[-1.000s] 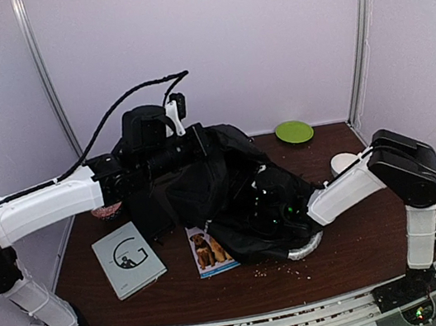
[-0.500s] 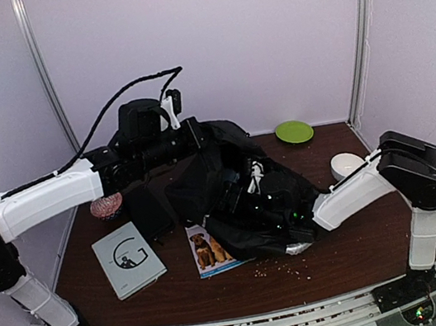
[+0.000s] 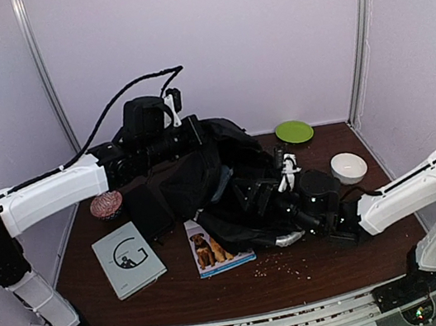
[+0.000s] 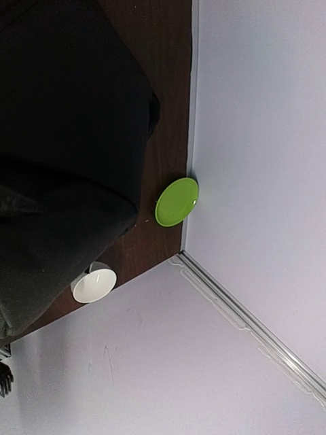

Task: Pack the student bag
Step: Place the stationery in the student bag.

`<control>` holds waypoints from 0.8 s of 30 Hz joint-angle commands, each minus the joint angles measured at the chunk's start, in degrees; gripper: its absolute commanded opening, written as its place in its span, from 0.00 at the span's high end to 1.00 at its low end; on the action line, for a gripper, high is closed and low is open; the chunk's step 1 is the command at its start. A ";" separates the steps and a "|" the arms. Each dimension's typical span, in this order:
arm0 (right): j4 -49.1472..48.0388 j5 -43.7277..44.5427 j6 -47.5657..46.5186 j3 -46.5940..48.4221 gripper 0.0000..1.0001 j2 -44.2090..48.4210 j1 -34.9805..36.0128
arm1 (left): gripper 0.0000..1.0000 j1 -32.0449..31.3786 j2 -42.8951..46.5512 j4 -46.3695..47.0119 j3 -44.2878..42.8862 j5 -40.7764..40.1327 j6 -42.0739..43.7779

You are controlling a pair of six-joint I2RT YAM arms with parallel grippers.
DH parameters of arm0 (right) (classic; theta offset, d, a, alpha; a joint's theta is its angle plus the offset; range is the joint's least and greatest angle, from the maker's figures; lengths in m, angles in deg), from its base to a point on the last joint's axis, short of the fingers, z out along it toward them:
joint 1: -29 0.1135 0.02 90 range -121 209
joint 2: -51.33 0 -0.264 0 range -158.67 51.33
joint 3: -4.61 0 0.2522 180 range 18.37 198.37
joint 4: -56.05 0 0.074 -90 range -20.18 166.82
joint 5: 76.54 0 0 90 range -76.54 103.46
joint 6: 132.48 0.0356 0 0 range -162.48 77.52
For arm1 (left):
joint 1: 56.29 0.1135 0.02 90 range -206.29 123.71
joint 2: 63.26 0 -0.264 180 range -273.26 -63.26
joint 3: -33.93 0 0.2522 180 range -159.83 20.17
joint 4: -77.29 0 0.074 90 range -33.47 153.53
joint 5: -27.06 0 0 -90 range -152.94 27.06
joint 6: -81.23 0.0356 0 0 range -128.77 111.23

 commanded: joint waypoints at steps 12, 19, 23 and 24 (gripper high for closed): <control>-16.32 7.06 4.64 -17.37 0.36 8.69 0.91 | 1.00 2.00 5.75 22.16 19.40 11.05 7.36; 12.55 11.66 4.51 -16.25 0.24 24.30 -0.13 | 1.00 2.43 7.92 9.36 10.01 2.21 15.58; 21.53 12.07 6.96 -18.22 0.22 30.45 -3.13 | 1.00 5.13 3.85 1.04 0.53 -1.49 20.54; 22.51 11.66 7.49 -19.19 0.22 32.22 -3.94 | 1.00 6.91 2.34 -1.10 -1.58 -0.28 20.03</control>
